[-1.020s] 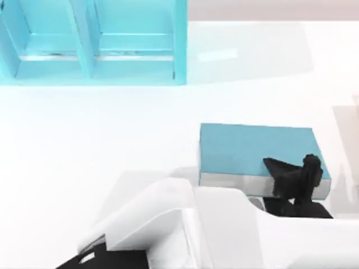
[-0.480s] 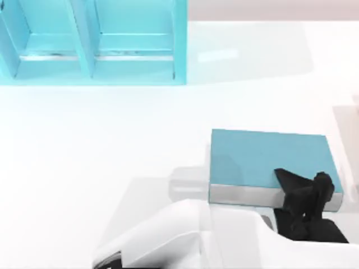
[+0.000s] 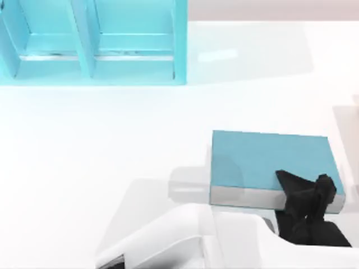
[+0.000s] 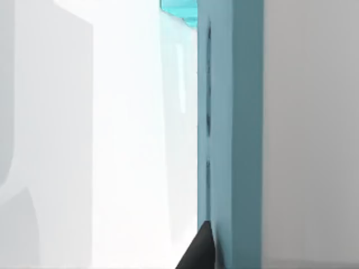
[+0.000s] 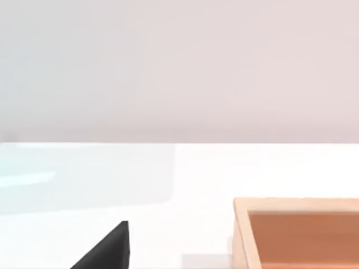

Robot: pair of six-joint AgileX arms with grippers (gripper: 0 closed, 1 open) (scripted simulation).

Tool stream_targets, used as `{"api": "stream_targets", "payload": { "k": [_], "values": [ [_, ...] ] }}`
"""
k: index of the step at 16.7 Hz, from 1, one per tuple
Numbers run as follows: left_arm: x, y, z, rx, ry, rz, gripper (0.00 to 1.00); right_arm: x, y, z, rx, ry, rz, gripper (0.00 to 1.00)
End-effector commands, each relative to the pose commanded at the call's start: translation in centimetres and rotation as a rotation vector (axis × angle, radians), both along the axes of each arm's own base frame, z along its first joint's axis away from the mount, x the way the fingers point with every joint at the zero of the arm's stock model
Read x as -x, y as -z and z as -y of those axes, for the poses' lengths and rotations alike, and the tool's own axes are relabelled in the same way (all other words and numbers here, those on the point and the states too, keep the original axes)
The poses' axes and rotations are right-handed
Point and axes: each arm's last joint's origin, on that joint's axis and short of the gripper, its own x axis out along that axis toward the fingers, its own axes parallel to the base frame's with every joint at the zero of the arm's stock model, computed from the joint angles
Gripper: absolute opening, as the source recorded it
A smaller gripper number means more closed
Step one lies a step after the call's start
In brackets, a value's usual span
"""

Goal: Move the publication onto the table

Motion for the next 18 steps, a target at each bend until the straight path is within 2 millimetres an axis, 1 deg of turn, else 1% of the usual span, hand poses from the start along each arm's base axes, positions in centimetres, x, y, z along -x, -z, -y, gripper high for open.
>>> {"api": "stream_targets", "payload": {
  "k": [5,10,14,18],
  "values": [
    [-0.2,0.2,0.0,-0.004,-0.005,-0.003,0.0,0.0,0.0,0.0,0.0,0.0,0.0,1.0],
    [-0.2,2.8,0.0,-0.002,-0.006,-0.004,0.0,0.0,0.0,0.0,0.0,0.0,0.0,1.0],
    [-0.2,3.0,0.0,-0.004,-0.005,-0.003,0.0,0.0,0.0,0.0,0.0,0.0,0.0,1.0],
    [-0.2,3.0,0.0,-0.004,-0.005,-0.003,0.3,0.0,0.0,0.0,0.0,0.0,0.0,1.0]
  ]
}}
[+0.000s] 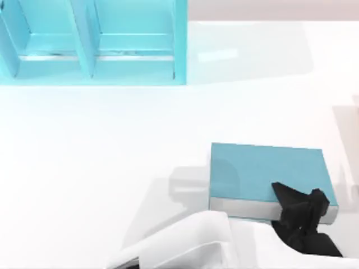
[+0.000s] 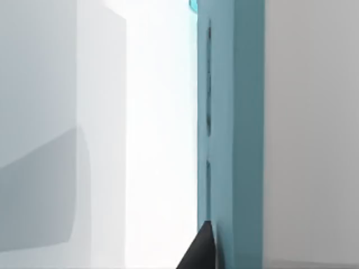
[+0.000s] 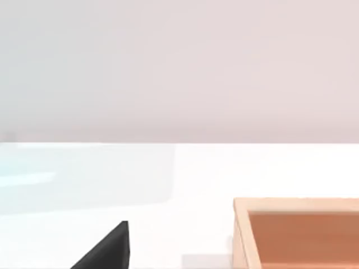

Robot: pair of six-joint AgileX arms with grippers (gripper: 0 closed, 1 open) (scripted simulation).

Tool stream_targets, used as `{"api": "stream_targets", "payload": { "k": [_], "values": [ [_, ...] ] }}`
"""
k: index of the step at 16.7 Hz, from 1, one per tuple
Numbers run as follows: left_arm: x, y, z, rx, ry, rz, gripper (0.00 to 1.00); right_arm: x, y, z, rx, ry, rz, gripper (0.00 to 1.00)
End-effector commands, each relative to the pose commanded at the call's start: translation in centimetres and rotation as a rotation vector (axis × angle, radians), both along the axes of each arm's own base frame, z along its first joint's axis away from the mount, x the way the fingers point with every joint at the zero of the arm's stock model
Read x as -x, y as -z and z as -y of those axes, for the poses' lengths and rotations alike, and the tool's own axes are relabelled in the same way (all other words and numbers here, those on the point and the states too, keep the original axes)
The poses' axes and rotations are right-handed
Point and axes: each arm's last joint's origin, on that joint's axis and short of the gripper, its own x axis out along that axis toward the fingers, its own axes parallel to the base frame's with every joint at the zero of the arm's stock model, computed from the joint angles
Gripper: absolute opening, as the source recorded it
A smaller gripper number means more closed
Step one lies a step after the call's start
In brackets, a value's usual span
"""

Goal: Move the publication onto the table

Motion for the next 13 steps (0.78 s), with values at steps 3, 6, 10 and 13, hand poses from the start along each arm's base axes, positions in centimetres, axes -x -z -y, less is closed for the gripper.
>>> {"api": "stream_targets", "payload": {
  "k": [3,6,10,13],
  "values": [
    [0.0,0.0,0.0,0.0,0.0,0.0,0.53,0.0,0.0,0.0,0.0,0.0,0.0,1.0],
    [0.0,0.0,0.0,0.0,0.0,0.0,0.75,0.0,0.0,0.0,0.0,0.0,0.0,1.0],
    [0.0,0.0,0.0,0.0,0.0,0.0,1.0,0.0,0.0,0.0,0.0,0.0,0.0,1.0],
    [0.0,0.0,0.0,0.0,0.0,0.0,1.0,0.0,0.0,0.0,0.0,0.0,0.0,1.0]
  ]
}}
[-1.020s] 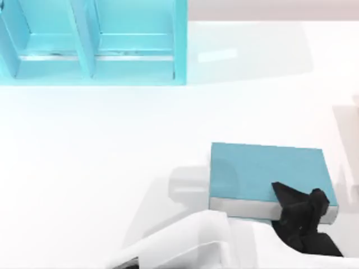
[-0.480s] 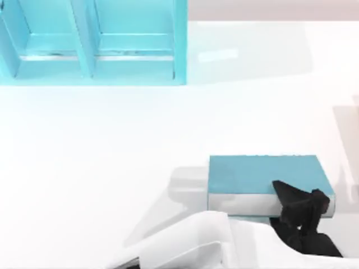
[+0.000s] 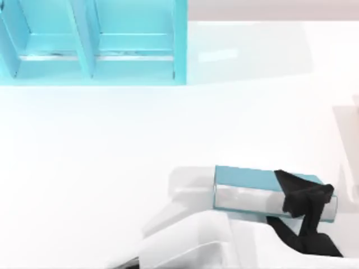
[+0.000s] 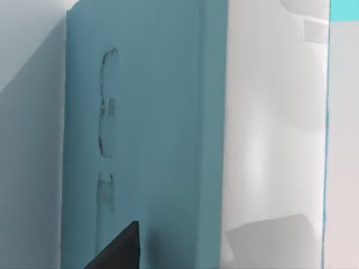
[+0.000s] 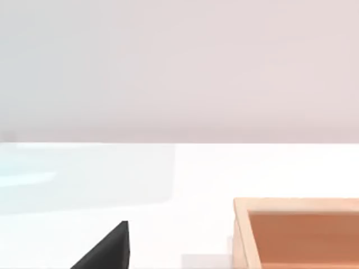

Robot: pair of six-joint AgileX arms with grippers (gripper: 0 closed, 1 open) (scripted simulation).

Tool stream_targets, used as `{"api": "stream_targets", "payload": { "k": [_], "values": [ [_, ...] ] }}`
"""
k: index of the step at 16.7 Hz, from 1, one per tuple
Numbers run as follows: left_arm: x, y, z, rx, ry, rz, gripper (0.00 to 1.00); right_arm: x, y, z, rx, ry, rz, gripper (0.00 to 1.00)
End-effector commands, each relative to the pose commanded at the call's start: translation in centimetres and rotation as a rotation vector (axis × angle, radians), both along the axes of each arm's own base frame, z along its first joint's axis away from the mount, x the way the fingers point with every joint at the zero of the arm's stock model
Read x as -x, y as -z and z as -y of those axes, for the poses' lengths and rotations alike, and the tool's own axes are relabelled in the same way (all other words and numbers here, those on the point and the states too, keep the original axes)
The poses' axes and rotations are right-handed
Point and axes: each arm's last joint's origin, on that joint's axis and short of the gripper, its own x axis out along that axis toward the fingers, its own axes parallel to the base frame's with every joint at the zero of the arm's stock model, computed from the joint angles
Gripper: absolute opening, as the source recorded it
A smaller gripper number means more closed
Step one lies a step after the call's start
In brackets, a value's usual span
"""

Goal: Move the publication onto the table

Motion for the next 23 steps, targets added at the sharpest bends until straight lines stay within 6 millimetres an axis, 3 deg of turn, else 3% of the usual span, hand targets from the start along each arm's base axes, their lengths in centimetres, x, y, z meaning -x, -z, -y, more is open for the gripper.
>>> {"api": "stream_targets", "payload": {
  "k": [8,11,14,16,19,21,23],
  "values": [
    [-0.6,-0.6,-0.1,0.032,-0.021,-0.008,1.0,0.0,0.0,0.0,0.0,0.0,0.0,1.0],
    [-3.8,-3.8,-1.1,0.204,-0.136,-0.047,1.0,0.0,0.0,0.0,0.0,0.0,0.0,1.0],
    [-9.0,-9.2,-3.8,0.501,-0.325,-0.108,1.0,0.0,0.0,0.0,0.0,0.0,0.0,1.0],
    [-13.0,-13.7,-7.2,0.758,-0.466,-0.149,1.0,0.0,0.0,0.0,0.0,0.0,0.0,1.0],
    [-18.0,-21.3,-14.8,1.221,-0.647,-0.194,1.0,0.0,0.0,0.0,0.0,0.0,0.0,1.0],
    [-19.7,-26.6,-21.5,1.564,-0.701,-0.203,1.0,0.0,0.0,0.0,0.0,0.0,0.0,1.0],
    [-19.1,-31.9,-28.7,1.908,-0.665,-0.191,1.0,0.0,0.0,0.0,0.0,0.0,0.0,1.0]
  ]
}}
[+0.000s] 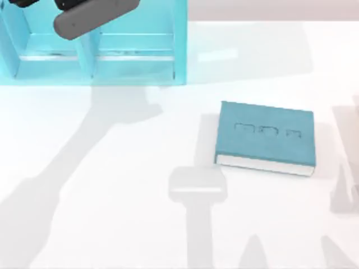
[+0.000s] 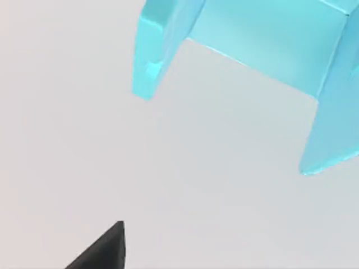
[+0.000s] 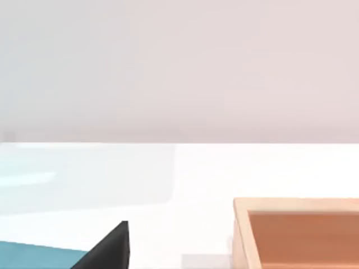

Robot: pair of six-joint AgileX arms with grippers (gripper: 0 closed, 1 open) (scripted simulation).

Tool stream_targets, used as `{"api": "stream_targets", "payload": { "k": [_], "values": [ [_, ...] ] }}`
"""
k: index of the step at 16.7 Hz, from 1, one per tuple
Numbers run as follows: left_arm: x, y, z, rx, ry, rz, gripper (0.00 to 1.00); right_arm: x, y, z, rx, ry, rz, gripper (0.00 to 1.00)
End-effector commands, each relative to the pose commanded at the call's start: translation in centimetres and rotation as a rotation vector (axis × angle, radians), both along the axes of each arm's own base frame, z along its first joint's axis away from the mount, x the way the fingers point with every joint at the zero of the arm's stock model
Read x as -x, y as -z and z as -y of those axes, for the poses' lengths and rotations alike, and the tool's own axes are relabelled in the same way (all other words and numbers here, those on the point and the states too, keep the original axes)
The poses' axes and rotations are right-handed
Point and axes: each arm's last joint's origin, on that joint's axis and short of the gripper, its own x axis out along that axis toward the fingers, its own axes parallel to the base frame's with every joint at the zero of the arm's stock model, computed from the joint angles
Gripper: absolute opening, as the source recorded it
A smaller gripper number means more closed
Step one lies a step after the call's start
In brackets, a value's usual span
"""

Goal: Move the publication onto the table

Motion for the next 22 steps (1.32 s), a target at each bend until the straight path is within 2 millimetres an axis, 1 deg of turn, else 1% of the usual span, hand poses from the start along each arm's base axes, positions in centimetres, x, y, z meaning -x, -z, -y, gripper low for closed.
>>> {"api": "stream_targets", "payload": {
  "k": [1,2,3,4,5,6,7,8,9,10,11,12,13,14,15,16,17,18,19,20,21,22],
  "values": [
    [1.3,-2.5,-3.5,0.141,-0.018,0.075,1.0,0.0,0.0,0.0,0.0,0.0,0.0,1.0],
    [3.2,-4.9,-6.8,0.267,-0.023,0.165,1.0,0.0,0.0,0.0,0.0,0.0,0.0,1.0],
    [5.8,-7.1,-9.7,0.374,-0.013,0.27,1.0,0.0,0.0,0.0,0.0,0.0,0.0,1.0],
    [9.0,-9.0,-12.1,0.457,0.011,0.384,1.0,0.0,0.0,0.0,0.0,0.0,0.0,1.0],
    [12.7,-10.6,-13.9,0.513,0.05,0.506,1.0,0.0,0.0,0.0,0.0,0.0,0.0,1.0],
    [16.9,-11.9,-15.0,0.539,0.102,0.631,1.0,0.0,0.0,0.0,0.0,0.0,0.0,1.0],
    [21.2,-12.7,-15.2,0.532,0.166,0.752,1.0,0.0,0.0,0.0,0.0,0.0,0.0,1.0],
    [25.7,-13.1,-14.6,0.492,0.239,0.867,1.0,0.0,0.0,0.0,0.0,0.0,0.0,1.0],
    [30.0,-13.0,-13.1,0.42,0.318,0.968,1.0,0.0,0.0,0.0,0.0,0.0,0.0,1.0],
    [34.1,-12.3,-10.9,0.318,0.399,1.051,1.0,0.0,0.0,0.0,0.0,0.0,0.0,1.0],
    [37.7,-11.2,-8.0,0.188,0.478,1.113,1.0,0.0,0.0,0.0,0.0,0.0,0.0,1.0],
    [40.7,-9.5,-4.6,0.036,0.551,1.151,1.0,0.0,0.0,0.0,0.0,0.0,0.0,1.0],
    [43.1,-7.3,-0.7,-0.132,0.617,1.163,1.0,0.0,0.0,0.0,0.0,0.0,0.0,1.0],
    [44.7,-4.7,3.3,-0.312,0.671,1.151,1.0,0.0,0.0,0.0,0.0,0.0,0.0,1.0],
    [45.6,-1.8,7.3,-0.497,0.714,1.115,1.0,0.0,0.0,0.0,0.0,0.0,0.0,1.0],
    [45.9,1.5,11.2,-0.683,0.745,1.058,1.0,0.0,0.0,0.0,0.0,0.0,0.0,1.0],
    [45.5,4.9,14.7,-0.863,0.764,0.984,1.0,0.0,0.0,0.0,0.0,0.0,0.0,1.0],
    [44.7,8.5,17.9,-1.036,0.773,0.896,1.0,0.0,0.0,0.0,0.0,0.0,0.0,1.0],
    [43.5,12.0,20.6,-1.197,0.772,0.8,1.0,0.0,0.0,0.0,0.0,0.0,0.0,1.0],
    [42.1,15.5,22.9,-1.343,0.764,0.7,1.0,0.0,0.0,0.0,0.0,0.0,0.0,1.0],
    [40.5,18.8,24.7,-1.478,0.75,0.595,1.0,0.0,0.0,0.0,0.0,0.0,0.0,1.0],
    [39.0,21.8,26.0,-1.591,0.734,0.501,1.0,0.0,0.0,0.0,0.0,0.0,0.0,1.0]
  ]
}}
